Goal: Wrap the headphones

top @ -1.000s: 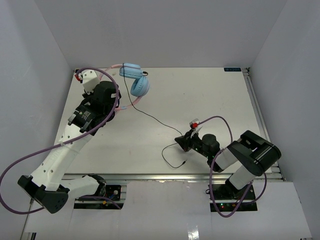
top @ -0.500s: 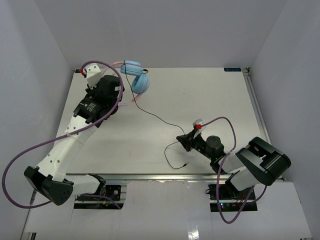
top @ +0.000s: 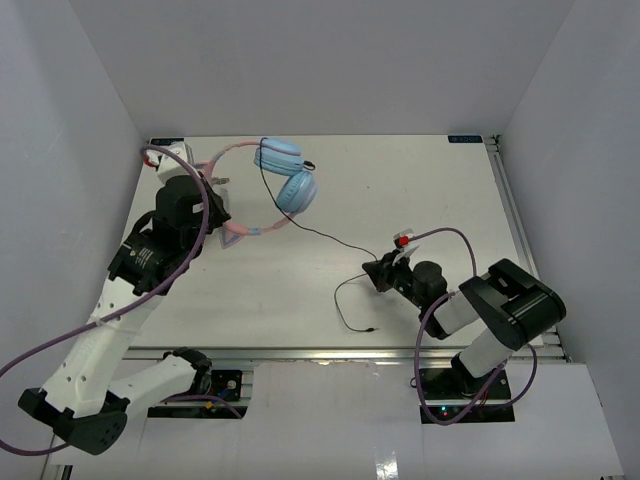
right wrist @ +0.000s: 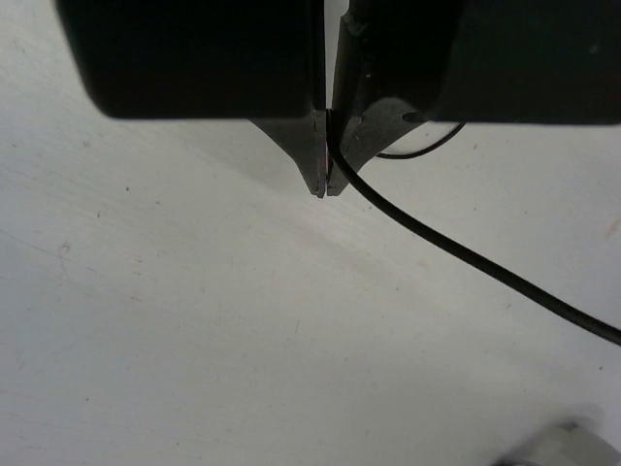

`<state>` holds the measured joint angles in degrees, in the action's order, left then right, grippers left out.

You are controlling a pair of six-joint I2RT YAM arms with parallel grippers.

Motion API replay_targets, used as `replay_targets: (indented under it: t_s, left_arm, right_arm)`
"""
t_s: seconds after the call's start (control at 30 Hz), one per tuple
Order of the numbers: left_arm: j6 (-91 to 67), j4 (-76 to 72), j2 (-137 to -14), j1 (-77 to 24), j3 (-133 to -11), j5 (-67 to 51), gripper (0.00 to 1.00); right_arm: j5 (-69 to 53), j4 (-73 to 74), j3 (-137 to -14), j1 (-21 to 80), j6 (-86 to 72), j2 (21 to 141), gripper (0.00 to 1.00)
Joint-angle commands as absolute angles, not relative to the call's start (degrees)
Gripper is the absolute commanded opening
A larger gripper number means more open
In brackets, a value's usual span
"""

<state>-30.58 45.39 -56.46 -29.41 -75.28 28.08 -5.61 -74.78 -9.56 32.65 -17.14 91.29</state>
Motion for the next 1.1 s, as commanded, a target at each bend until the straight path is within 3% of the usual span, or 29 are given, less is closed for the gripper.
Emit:
replay_targets:
  t_s: [0.0,0.13,0.47,0.73,0.93,1.07]
  left_arm:
    - [-25.9,37.7,-52.9,-29.4,-72.9,-2.7,0.00]
    - [-22.9,37.9,-52.0,-29.4,-69.8,-21.3,0.00]
    - [-14.6,39.0,-54.0,-29.6,-64.3,-35.3,0.00]
    - [-12.2,44.1,-60.5,-37.0,-64.6,-13.5,0.00]
    - [-11.3,46.8,-69.2,-43.3,-67.3,4.6,0.00]
    - [-11.4,48.5,-73.1,-43.9,-68.1,13.1,0.00]
  right_arm:
    - [-9.0,-108.0,-13.8,30.7,-19.6,92.8,0.08]
    - [-13.8,-106.2,-16.6,29.1,-20.7,92.0,0.08]
    - [-21.9,-78.1,-28.8,27.5,-15.5,81.6,0.08]
    - [-28.4,-29.7,-54.1,25.2,-4.7,78.1,0.08]
    - [-27.7,-9.6,-66.3,25.0,0.3,79.2,0.08]
    - [-28.8,-5.5,-69.1,24.9,3.6,79.0,0.08]
